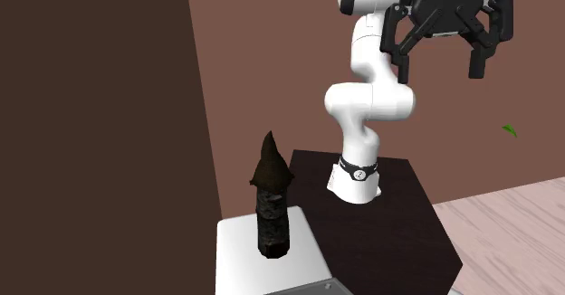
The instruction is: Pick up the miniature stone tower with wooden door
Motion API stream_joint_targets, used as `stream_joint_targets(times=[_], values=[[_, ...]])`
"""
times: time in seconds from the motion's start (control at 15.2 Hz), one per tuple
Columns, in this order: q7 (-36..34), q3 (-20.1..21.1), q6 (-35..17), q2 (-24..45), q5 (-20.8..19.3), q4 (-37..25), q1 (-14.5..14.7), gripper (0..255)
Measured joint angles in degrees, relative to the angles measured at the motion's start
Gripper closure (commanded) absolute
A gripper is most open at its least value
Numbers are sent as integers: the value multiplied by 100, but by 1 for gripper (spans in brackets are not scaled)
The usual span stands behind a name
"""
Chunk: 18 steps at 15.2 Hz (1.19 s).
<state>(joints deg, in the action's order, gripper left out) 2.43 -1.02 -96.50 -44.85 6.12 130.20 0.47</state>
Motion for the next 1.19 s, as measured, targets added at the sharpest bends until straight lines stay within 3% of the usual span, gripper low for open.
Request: stream_joint_targets(times=[0.13, 0.33, 0.79, 1.19], values=[[-113, 35, -99, -22, -35, 83, -73, 0], [-753, 222, -623, -162, -223, 543, -468, 0], [-2628, 793, -2038, -465, -752, 1827, -1655, 0], [-4442, 1467, -2882, -726, -1143, 2719, -2758, 0]])
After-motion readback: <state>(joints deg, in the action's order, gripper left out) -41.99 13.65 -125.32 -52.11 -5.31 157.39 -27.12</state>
